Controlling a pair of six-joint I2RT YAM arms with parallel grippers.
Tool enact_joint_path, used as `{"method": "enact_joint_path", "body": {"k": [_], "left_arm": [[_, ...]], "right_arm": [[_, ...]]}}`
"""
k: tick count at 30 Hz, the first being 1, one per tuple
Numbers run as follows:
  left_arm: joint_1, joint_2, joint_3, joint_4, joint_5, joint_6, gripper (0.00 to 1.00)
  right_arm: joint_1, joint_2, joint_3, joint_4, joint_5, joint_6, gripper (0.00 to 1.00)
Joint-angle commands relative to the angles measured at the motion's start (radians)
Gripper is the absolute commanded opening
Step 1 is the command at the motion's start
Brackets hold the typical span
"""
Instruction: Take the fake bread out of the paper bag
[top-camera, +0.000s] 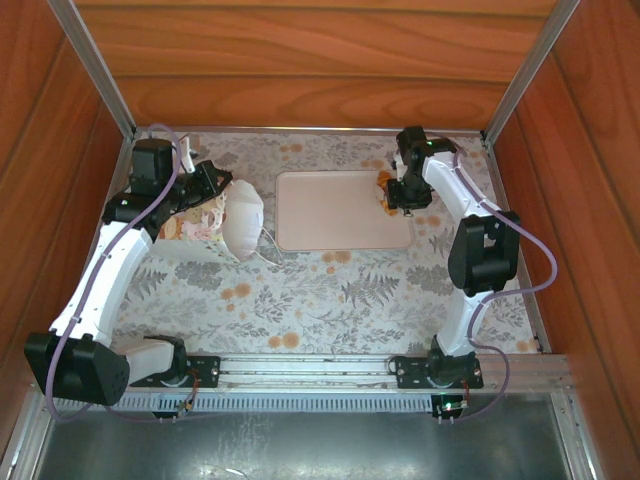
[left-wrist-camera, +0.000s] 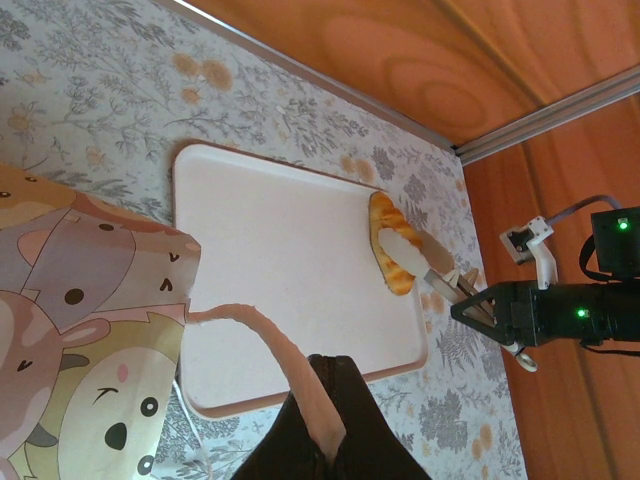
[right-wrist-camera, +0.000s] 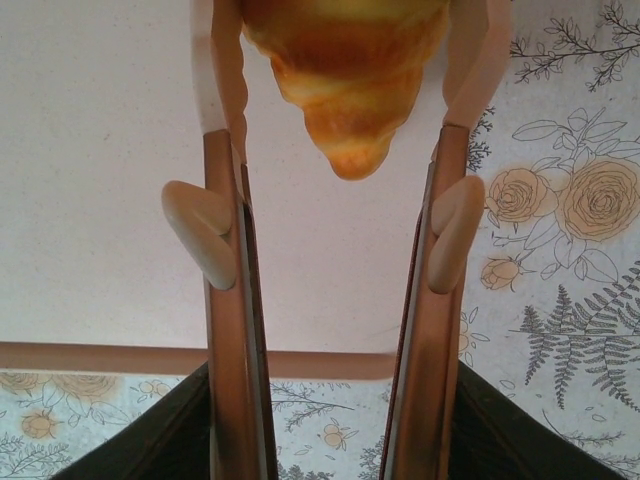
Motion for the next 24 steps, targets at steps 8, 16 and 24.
{"method": "enact_joint_path", "body": {"k": [8, 16, 24], "left_arm": [[-0.006, -0.026, -0.006, 0.026, 0.009, -0.003, 0.00], [-0.006, -0.025, -0.004, 0.026, 0.007, -0.004, 0.00], [-0.006, -0.019, -0.003, 0.026, 0.008, -0.003, 0.00]], "right_arm": [[-0.019, 0.024, 0.009, -0.051, 0.016, -0.008, 0.57], [-0.019, 0.002, 0.015, -0.028, -0.070, -0.033, 0.60], [-0.022, 0.003, 0.010, -0.040, -0.069, -0.045, 0.53]]}}
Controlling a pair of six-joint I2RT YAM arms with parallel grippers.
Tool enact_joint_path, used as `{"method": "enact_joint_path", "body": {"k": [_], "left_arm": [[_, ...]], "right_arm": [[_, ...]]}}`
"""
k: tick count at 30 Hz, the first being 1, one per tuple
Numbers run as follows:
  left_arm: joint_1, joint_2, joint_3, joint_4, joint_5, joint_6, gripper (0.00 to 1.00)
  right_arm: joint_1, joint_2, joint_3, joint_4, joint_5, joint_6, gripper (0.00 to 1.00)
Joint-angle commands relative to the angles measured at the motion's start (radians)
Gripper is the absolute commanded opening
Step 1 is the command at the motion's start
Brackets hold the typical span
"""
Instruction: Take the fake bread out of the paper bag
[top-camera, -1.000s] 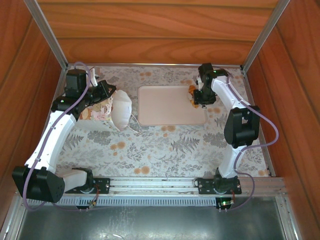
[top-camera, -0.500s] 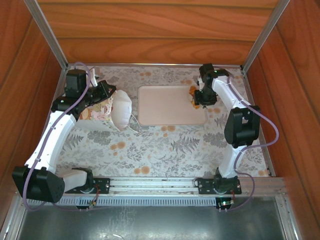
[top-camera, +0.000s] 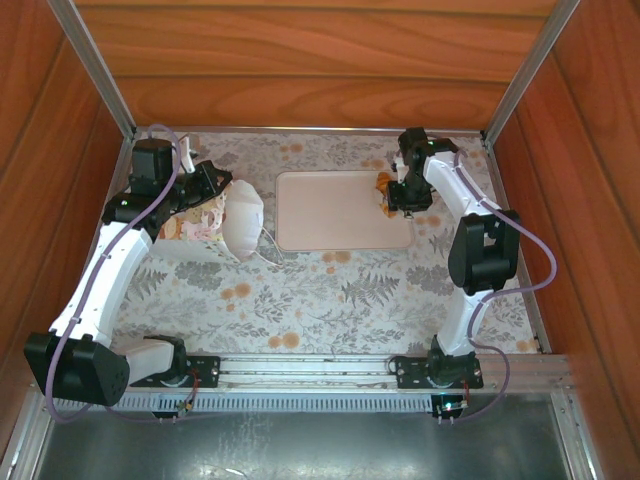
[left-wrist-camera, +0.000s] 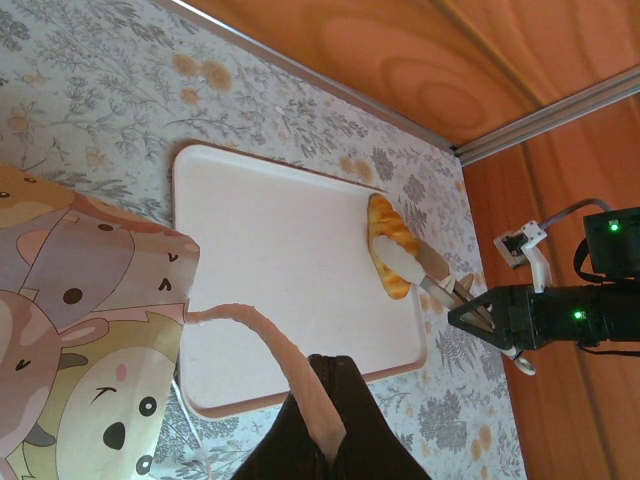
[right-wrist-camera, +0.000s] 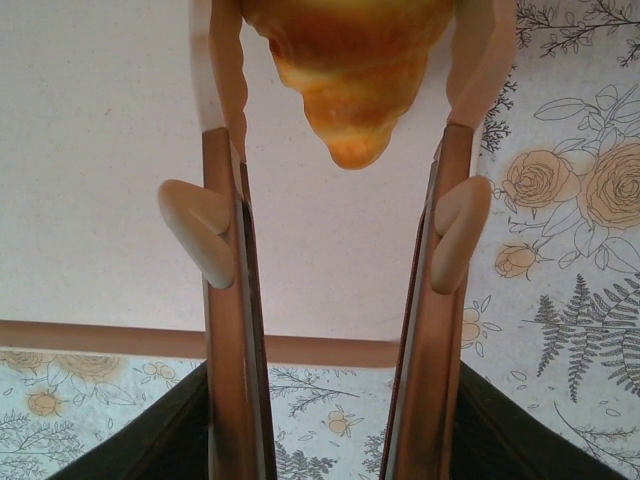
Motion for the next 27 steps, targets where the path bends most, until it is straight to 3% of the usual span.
{"method": "enact_joint_path", "body": {"k": [1, 4, 12, 27], "left_arm": [[-0.006, -0.018, -0.002, 0.026, 0.009, -0.002, 0.00], [-0.005, -0.018, 0.000, 0.026, 0.013, -0.002, 0.00], [-0.006, -0.022, -0.002, 0.026, 0.012, -0.002, 0.00], [-0.007, -0.031, -0.010, 0.026, 0.009, 0.000, 0.00]], "right_arm": [[-0.010, -0.006, 0.006, -0.015, -0.017, -0.017, 0.54], [-0.012, -0.010, 0.001, -0.014, -0.038, -0.016, 0.52], [-0.016, -0.026, 0.010, -0.040, 0.046, -0.002, 0.58], [-0.027, -0.036, -0.010, -0.037, 0.040, -0.002, 0.56]]}}
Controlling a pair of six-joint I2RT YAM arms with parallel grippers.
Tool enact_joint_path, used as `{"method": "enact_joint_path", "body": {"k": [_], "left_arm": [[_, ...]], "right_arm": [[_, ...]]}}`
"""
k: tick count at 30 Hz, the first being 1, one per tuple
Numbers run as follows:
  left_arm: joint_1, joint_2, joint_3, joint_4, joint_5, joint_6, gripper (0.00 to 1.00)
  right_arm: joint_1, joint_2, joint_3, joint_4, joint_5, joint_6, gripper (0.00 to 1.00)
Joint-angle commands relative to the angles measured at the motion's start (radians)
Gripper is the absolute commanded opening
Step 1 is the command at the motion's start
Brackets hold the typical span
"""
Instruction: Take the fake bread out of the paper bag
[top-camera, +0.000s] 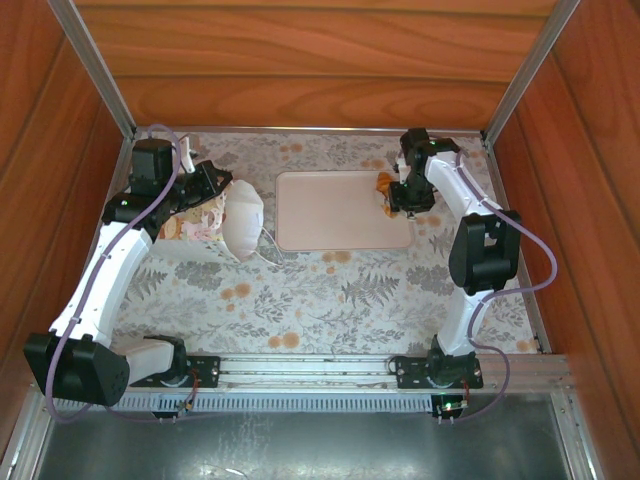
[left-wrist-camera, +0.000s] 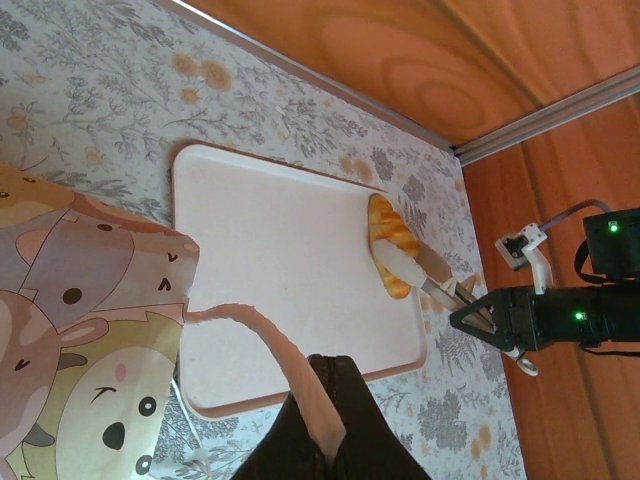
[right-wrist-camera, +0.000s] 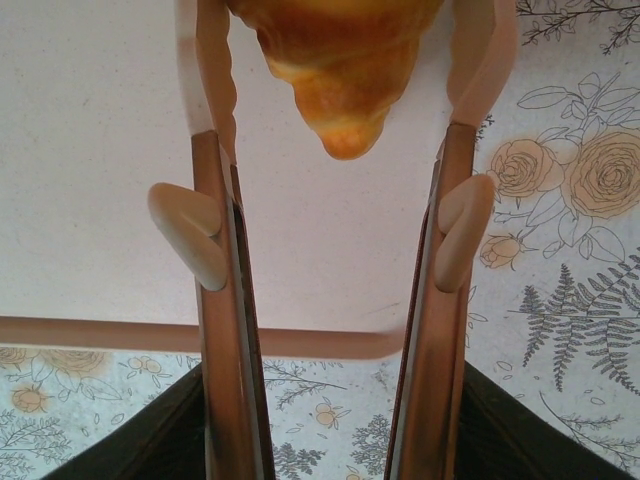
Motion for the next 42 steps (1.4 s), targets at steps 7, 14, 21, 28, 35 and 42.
{"method": "enact_joint_path", "body": {"k": [7, 14, 21, 28, 35, 42], "left_arm": [[-0.006, -0.026, -0.010, 0.026, 0.005, 0.000, 0.00], [-0.006, -0.026, -0.007, 0.026, 0.010, 0.001, 0.00], [-0.006, -0.044, -0.012, 0.026, -0.007, 0.010, 0.00], [-0.006, -0.064, -0.020, 0.026, -0.034, 0.020, 0.00], [-0.005, -0.075, -0.025, 0.026, -0.056, 0.029, 0.00], [-0.002, -0.103, -0.026, 0.008, -0.090, 0.039, 0.00]], "right_arm": [[-0.018, -0.030, -0.008, -0.025, -0.006, -0.008, 0.54], [-0.018, -0.058, -0.010, -0.029, -0.015, -0.006, 0.62], [-0.018, -0.200, -0.029, -0.032, -0.026, -0.017, 0.64], [-0.019, -0.439, -0.153, 0.102, -0.218, -0.012, 0.56], [0.011, -0.634, -0.359, 0.280, -0.544, 0.106, 0.52], [0.246, -0.711, -0.492, 0.366, -0.610, 0.144, 0.51]]}}
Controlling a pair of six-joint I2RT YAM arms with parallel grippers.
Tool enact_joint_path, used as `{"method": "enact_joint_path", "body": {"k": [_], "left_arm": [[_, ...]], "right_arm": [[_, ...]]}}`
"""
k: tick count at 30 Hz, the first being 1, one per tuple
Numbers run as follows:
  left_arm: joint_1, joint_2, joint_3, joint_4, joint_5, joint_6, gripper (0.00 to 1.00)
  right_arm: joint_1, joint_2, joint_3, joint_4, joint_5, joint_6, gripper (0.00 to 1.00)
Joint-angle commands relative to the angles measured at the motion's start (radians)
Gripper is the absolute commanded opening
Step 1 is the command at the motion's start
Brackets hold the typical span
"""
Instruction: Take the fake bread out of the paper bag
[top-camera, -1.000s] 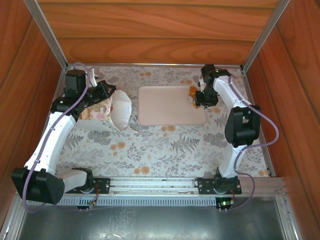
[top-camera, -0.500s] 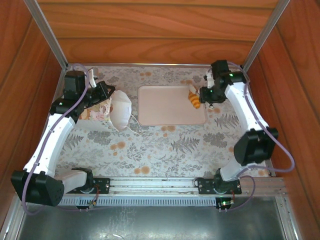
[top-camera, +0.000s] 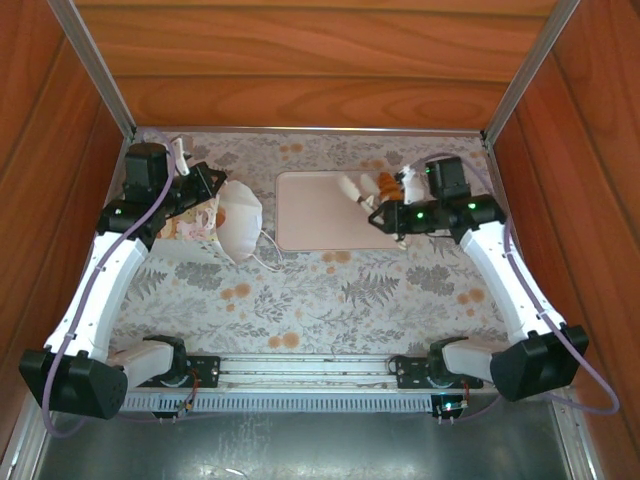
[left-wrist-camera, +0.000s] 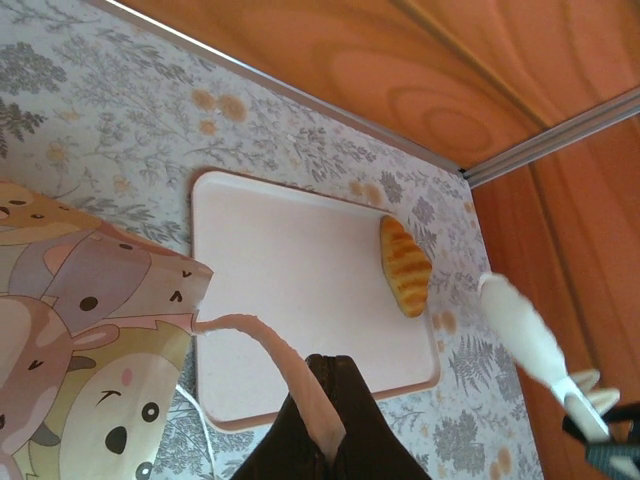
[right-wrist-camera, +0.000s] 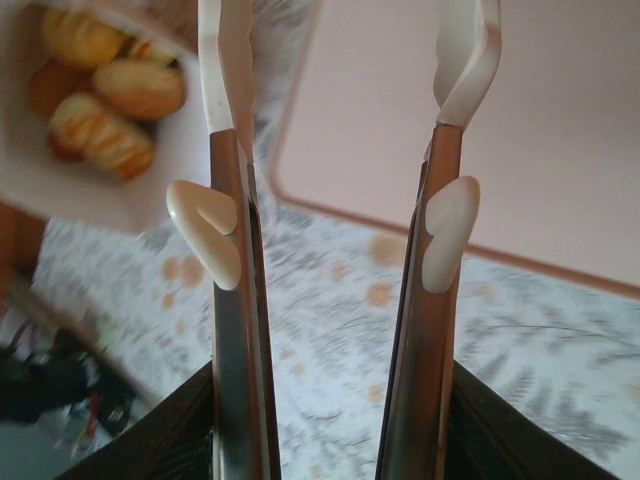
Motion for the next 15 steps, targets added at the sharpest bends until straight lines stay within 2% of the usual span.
{"method": "enact_joint_path", "body": {"k": [1, 6, 11, 13, 15], "left_arm": [[-0.003, -0.037, -0.007, 0.003, -0.026, 0.025, 0.00], [-0.001, -0.040, -0.002, -0.022, -0.031, 0.020, 0.00], [-0.001, -0.038, 0.009, -0.031, -0.030, 0.022, 0.00], [-0.002, -0.040, 0.013, -0.040, -0.029, 0.026, 0.00], [-0.001, -0.045, 0.021, -0.058, -0.028, 0.036, 0.00]], "right_arm": [[0.142, -0.022, -0.034, 0.096, -0.100, 0.031, 0.51], [0.328, 0.040, -0.065, 0.211, -0.062, 0.043, 0.51], [0.476, 0.209, 0.041, 0.263, -0.010, -0.020, 0.53], [0.528, 0.281, 0.094, 0.271, 0.050, -0.055, 0.53], [0.562, 0.362, 0.161, 0.255, 0.167, -0.067, 0.54]]}}
